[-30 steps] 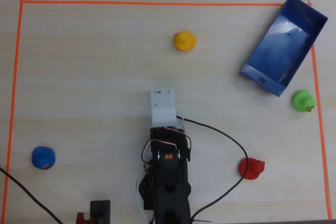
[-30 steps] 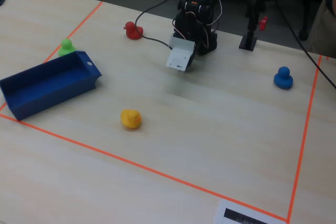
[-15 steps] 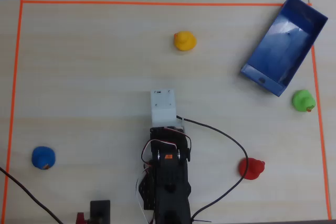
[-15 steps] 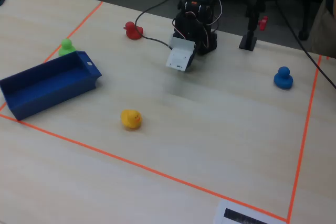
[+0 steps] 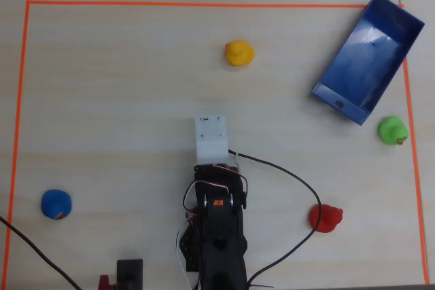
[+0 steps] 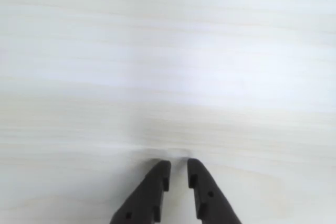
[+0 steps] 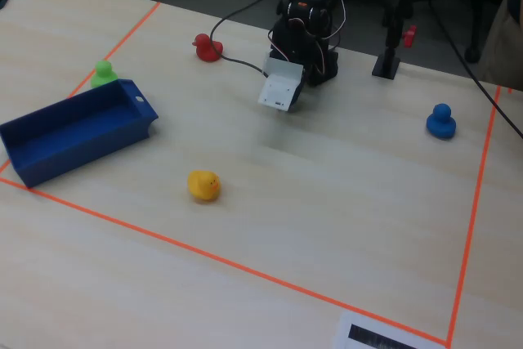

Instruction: Grasp red duck and put it into box.

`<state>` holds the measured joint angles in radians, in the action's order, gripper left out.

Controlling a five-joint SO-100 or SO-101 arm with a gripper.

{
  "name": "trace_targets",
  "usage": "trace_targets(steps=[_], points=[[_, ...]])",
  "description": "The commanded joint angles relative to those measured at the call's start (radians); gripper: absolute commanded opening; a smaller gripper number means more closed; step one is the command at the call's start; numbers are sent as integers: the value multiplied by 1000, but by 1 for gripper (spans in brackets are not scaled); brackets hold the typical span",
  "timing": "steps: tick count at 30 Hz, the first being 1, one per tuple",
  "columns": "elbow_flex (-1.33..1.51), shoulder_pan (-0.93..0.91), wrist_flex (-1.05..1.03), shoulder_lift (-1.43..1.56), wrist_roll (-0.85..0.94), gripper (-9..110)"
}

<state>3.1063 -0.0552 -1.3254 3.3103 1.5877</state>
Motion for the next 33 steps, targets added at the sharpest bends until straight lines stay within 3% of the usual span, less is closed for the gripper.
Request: trace_targets(steps=[1, 9, 17, 25, 33], points=[[5, -5, -21, 0, -5, 0], [5, 12, -14, 0, 6, 0], [-109, -66, 268, -91, -3, 0], [-557, -232, 324, -420, -9, 0], [-1223, -518, 101, -888, 0, 7]])
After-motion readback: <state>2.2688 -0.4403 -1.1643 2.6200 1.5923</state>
